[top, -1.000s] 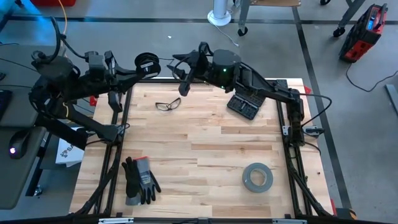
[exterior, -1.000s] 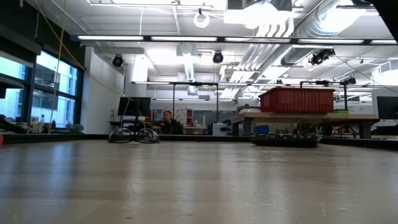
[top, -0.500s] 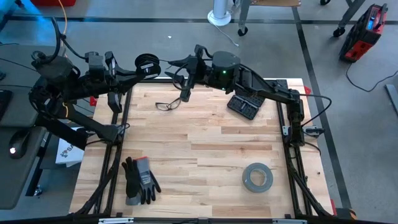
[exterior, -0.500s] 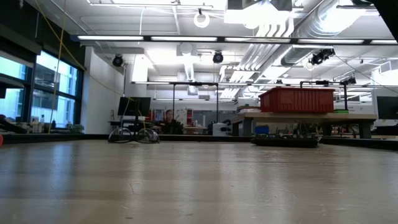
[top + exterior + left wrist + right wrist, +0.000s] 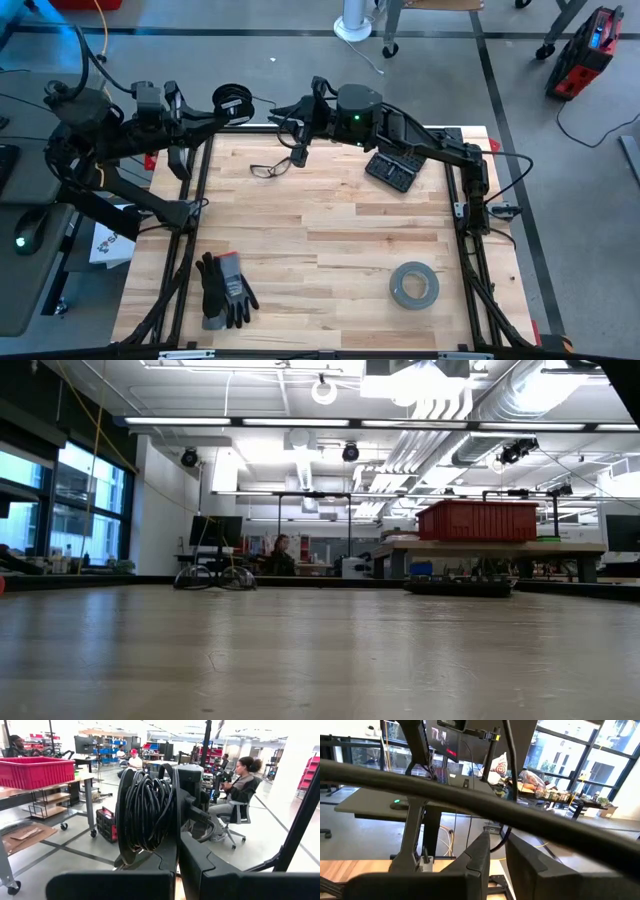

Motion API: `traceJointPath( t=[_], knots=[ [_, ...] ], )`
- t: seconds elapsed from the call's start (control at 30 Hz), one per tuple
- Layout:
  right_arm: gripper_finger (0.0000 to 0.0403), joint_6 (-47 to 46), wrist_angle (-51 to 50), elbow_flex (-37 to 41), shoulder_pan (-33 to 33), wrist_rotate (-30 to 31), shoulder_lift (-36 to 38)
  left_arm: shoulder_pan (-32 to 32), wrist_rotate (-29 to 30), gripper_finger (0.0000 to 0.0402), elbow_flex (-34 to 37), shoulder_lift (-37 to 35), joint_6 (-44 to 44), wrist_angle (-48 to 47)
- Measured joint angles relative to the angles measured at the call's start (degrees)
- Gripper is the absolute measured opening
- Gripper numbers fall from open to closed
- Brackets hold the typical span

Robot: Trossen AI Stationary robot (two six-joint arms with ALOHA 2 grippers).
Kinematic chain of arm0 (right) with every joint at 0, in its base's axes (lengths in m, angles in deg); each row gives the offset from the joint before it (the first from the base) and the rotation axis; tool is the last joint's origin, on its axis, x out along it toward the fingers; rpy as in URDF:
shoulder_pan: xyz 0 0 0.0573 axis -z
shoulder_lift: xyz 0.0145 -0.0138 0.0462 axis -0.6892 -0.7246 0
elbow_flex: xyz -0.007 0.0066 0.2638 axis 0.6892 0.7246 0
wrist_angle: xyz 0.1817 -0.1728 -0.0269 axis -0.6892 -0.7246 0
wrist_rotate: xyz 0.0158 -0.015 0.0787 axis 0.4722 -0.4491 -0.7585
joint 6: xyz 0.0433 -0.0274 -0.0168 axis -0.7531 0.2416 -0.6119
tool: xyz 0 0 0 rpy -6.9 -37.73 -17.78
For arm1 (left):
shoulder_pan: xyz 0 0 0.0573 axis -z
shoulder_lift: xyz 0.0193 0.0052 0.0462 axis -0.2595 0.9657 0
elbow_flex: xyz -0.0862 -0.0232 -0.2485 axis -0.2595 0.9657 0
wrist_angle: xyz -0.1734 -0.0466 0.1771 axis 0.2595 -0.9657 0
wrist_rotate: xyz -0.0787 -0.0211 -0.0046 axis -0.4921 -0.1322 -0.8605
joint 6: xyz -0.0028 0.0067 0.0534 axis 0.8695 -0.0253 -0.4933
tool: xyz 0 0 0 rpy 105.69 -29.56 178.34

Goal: Coil cords
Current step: Coil the black wire on the black spool

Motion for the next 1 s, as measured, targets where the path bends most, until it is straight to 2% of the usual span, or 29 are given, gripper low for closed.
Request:
traceJointPath(
  t=[0.3, 0.47, 0.67, 0.77, 0.87, 1.0],
  knots=[
    [0.0052, 0.75, -0.18, 0.0, 0.0, -0.54, 0.0, 0.0, 0.13, 0.0001, 0.0, -0.32, 0.02, 0.1],
    [0.0008, -1.89, -3.35, 0.0, -0.02, -0.73, 0.0, 0.0, 2.01, 0.0001, 0.0, -0.38, -0.46, 0.09],
    [0.0002, -5.95, -1.2, -0.04, -2.19, -3.76, -0.35, -0.16, 3.14, 0.0001, 0.0, 0.32, 0.76, 1.03],
    [0.0001, -6.38, 0.82, -0.07, -3.51, -5.32, -1.42, -0.96, 1.7, 0.0001, 0.0, 1.5, 3.81, 3.76],
    [0.0001, -6.81, 3.42, -0.04, -4.4, -7.77, -2.62, -1.86, -2.17, 0.0001, 0.04, 2.79, 6.49, 7.49],
    [0.0001, -6.91, 6.78, -0.04, -5.62, -8.29, -3.16, -2.43, -5.32, 0.0001, 0.02, 3.95, 11.02, 10.32]
  ],
)
